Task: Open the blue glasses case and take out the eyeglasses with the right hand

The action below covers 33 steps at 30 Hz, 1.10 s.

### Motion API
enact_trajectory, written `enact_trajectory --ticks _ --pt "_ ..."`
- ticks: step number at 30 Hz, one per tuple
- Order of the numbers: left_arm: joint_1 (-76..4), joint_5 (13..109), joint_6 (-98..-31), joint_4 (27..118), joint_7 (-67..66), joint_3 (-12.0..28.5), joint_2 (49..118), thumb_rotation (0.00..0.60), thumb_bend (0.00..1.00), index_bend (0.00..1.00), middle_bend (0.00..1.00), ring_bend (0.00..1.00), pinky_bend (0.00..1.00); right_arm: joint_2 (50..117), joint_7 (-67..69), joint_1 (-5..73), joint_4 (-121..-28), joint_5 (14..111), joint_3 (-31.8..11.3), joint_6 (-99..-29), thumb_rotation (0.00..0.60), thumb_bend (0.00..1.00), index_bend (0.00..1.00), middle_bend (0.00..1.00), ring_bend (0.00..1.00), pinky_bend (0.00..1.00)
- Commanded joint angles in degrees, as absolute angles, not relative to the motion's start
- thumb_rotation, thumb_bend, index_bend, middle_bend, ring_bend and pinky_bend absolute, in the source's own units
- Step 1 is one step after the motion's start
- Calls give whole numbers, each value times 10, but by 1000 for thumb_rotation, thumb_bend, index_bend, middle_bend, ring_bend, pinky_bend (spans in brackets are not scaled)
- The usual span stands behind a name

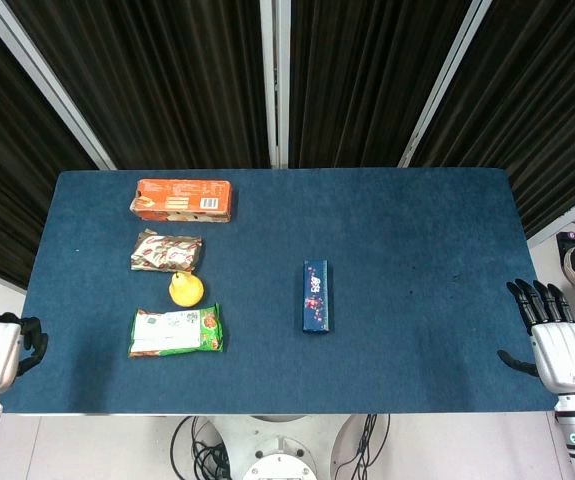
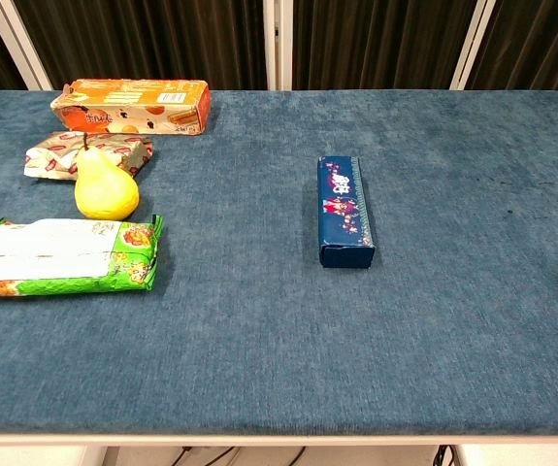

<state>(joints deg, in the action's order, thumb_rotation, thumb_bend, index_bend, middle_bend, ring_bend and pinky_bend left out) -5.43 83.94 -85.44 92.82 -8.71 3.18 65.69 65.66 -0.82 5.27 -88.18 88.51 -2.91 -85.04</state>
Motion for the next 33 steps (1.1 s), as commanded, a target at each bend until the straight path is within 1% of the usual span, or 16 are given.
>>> enact_trajectory --ticks 1,8,12,15,18,20,21,22,23,26,28,29,33 --pt "-54 839 -855 928 -87 32 657 600 411 712 712 525 491 656 -6 52 -882 887 -29 -852 600 0 0 95 0 10" --pt "-53 841 -856 928 -87 31 657 600 411 712 712 525 490 655 -3 55 -883 894 -26 -850 600 5 0 98 0 10" --pt "-54 840 -855 928 -88 32 657 600 410 712 712 526 490 652 5 59 -887 902 -24 -847 600 29 0 99 0 10" --pt "-54 840 -855 928 -88 31 657 600 410 712 712 525 490 649 7 68 -896 911 -24 -838 600 66 0 103 0 9" --pt "-54 841 -855 929 -89 31 657 600 410 712 712 525 490 642 3 89 -919 931 -24 -818 600 168 0 122 0 9" --pt "-54 841 -856 929 -89 31 657 600 410 712 712 526 490 637 0 110 -939 946 -25 -798 600 285 0 159 0 9" --pt "-54 841 -856 928 -89 31 657 600 410 712 712 525 490 635 1 126 -953 955 -27 -779 600 331 0 172 0 9" --pt "-54 841 -856 928 -89 31 657 600 411 712 712 526 490 635 1 140 -964 959 -29 -762 600 408 0 193 0 9" --pt "-54 841 -856 928 -88 31 657 600 411 712 712 526 490 635 0 155 -975 960 -32 -742 600 462 0 207 0 9" --pt "-54 841 -856 928 -88 31 657 600 411 712 712 526 490 649 -17 208 -1002 954 -43 -667 600 576 0 225 0 4" --pt "-54 841 -855 928 -87 31 657 600 411 712 712 526 490 667 -31 245 -1011 935 -53 -610 600 622 0 228 0 0" --pt "-54 840 -855 928 -87 31 657 600 411 712 712 526 490 681 -41 264 -1012 922 -60 -581 600 630 0 228 0 0" --pt "-54 840 -855 927 -85 31 656 600 411 712 712 525 490 732 -71 312 -1003 881 -80 -524 600 644 0 228 0 0"
